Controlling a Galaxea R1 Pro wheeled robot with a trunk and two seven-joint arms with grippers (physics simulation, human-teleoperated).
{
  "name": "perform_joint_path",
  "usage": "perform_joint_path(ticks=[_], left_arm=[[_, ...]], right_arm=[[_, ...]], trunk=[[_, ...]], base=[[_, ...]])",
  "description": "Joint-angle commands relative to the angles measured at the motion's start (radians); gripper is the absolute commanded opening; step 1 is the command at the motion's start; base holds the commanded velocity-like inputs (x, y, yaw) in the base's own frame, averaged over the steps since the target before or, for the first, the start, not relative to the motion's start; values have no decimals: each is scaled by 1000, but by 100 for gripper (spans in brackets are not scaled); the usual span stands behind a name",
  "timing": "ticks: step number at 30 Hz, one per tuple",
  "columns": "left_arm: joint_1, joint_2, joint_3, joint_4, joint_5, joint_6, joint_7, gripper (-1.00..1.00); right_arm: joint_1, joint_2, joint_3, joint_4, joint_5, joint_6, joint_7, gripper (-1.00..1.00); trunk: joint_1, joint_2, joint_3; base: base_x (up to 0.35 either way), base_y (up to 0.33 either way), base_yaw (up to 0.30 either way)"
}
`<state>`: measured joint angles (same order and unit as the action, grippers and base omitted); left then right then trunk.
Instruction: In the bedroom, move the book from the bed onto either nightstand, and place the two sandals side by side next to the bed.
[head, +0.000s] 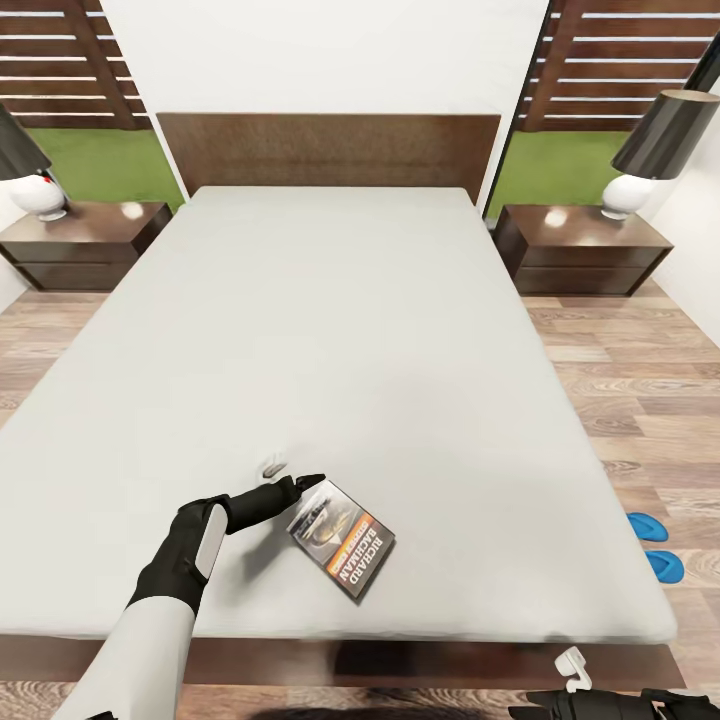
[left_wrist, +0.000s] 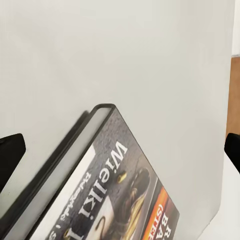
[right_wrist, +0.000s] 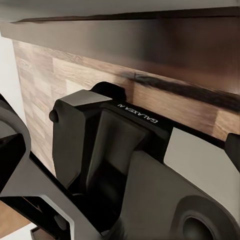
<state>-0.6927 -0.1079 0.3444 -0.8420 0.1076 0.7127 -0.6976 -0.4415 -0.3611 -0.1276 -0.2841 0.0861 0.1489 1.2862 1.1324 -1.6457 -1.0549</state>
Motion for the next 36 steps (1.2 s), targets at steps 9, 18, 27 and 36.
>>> perform_joint_path(ticks=[9, 18, 27, 36], left_arm=[[-1, -1, 4, 0, 3, 7, -2, 100], [-1, -1, 4, 0, 3, 8, -2, 100], [-1, -1, 4, 0, 3, 7, -2, 100], [-1, -1, 4, 0, 3, 7, -2, 100]], right_arm=[[0, 1, -9, -1, 9, 9, 5, 100], [0, 1, -9, -1, 9, 9, 5, 100], [0, 1, -9, -1, 9, 9, 5, 100], [0, 1, -9, -1, 9, 9, 5, 100]], trunk=[[0, 0, -1], [19, -35, -16], [19, -35, -16], [19, -35, -16]], base=[[0, 0, 0], [0, 0, 0], [0, 0, 0], [0, 0, 0]])
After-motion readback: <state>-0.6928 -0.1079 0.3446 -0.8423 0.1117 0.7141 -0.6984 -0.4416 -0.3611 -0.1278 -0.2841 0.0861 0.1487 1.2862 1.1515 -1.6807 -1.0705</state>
